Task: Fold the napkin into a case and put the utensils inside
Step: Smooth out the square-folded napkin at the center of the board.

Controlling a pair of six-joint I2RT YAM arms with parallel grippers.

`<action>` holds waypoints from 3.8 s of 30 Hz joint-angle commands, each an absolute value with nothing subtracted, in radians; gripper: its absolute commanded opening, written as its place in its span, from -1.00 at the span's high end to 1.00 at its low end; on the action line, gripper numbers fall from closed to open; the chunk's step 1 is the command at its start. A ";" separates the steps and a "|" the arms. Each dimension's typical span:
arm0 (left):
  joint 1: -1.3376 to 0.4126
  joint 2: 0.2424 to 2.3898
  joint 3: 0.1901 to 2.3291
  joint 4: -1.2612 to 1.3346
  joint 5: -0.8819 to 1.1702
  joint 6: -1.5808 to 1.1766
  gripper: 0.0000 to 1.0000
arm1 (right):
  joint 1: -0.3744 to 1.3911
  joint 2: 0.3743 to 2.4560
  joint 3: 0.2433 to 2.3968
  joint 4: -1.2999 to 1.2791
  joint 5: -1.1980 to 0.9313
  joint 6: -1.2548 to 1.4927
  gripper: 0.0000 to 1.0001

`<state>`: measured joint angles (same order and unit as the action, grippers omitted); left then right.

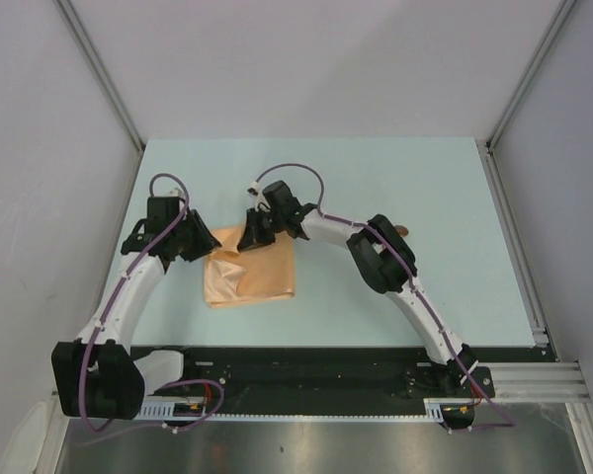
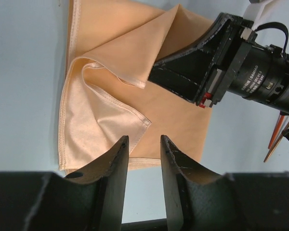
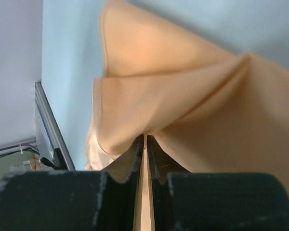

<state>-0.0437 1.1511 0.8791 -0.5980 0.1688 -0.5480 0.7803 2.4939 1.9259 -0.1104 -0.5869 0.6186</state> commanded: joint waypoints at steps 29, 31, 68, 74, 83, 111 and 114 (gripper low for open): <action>-0.127 1.247 0.873 -0.627 0.075 -0.607 -0.20 | 0.729 1.898 1.195 -0.169 -0.534 0.561 -0.74; -0.127 1.249 0.870 -0.637 0.069 -0.607 -0.21 | 0.738 1.899 1.181 -0.144 -0.525 0.575 -0.74; 0.152 1.352 0.644 -0.663 0.160 -0.704 0.07 | 0.739 1.953 1.154 -0.137 -0.586 0.592 -0.09; 0.153 1.301 0.652 -0.686 0.138 -0.710 0.25 | 0.735 1.960 1.150 -0.130 -0.588 0.598 0.00; 0.146 1.295 0.641 -0.672 0.170 -0.715 0.59 | 0.727 1.962 1.146 -0.126 -0.591 0.600 0.04; 0.083 1.190 0.669 -0.773 0.051 -0.729 0.46 | 0.683 1.957 1.078 -0.058 -0.641 0.615 0.64; 0.084 1.155 0.712 -0.785 0.026 -0.710 0.03 | 0.686 1.950 1.075 -0.048 -0.641 0.618 0.42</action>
